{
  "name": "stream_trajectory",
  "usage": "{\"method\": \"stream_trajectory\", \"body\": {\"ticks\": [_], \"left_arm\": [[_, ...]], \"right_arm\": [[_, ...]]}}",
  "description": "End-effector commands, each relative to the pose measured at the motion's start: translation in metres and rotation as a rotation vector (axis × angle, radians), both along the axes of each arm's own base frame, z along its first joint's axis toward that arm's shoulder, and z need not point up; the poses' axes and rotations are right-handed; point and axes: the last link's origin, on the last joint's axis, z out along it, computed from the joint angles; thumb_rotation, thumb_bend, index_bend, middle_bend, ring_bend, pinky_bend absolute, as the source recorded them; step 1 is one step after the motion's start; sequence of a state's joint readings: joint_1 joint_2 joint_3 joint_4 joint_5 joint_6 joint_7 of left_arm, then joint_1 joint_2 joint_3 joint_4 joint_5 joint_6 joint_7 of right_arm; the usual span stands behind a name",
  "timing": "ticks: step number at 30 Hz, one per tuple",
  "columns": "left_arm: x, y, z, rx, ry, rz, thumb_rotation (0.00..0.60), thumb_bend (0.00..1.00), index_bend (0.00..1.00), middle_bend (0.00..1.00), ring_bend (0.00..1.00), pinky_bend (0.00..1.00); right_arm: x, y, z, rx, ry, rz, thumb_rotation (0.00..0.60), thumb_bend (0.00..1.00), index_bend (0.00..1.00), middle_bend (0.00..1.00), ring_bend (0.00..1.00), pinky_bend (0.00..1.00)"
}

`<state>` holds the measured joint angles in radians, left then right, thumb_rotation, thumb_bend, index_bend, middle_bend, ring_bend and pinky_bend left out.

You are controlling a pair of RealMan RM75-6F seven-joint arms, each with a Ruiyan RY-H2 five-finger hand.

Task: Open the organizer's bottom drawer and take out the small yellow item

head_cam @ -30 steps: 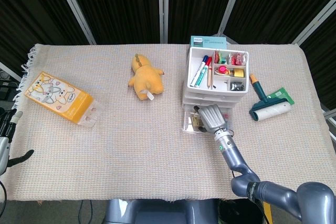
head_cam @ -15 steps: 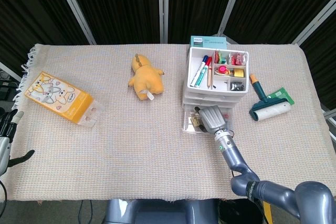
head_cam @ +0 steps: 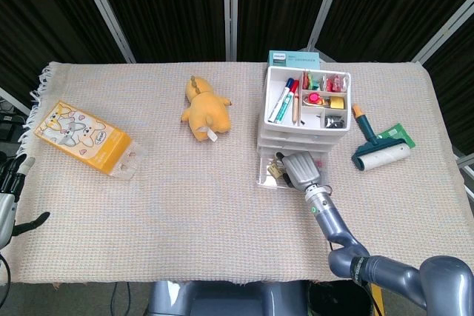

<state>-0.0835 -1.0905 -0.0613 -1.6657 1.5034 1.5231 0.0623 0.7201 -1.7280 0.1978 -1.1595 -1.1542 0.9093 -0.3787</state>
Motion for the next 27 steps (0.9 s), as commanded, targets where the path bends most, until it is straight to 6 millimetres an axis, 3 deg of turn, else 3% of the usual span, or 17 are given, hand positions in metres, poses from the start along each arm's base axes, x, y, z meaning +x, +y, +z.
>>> {"method": "stream_trajectory", "body": {"ticks": [1,15,27], "left_arm": [[0.000,0.000,0.000,0.000,-0.002,-0.001,0.600,0.02,0.00,0.00,0.00,0.00],[-0.001,0.000,0.001,-0.002,-0.009,0.000,0.600,0.02,0.00,0.00,0.00,0.00],[-0.002,0.002,0.001,0.000,-0.010,0.011,0.600,0.02,0.00,0.00,0.00,0.00]], "right_arm": [[0.003,-0.001,0.002,0.004,0.010,0.012,0.600,0.00,0.29,1.00,1.00,0.73],[0.005,-0.003,0.006,0.090,0.048,0.038,0.600,0.00,0.25,1.00,1.00,0.73],[0.031,-0.014,0.023,0.024,0.045,0.181,0.600,0.00,0.28,1.00,0.99,0.72]]}}
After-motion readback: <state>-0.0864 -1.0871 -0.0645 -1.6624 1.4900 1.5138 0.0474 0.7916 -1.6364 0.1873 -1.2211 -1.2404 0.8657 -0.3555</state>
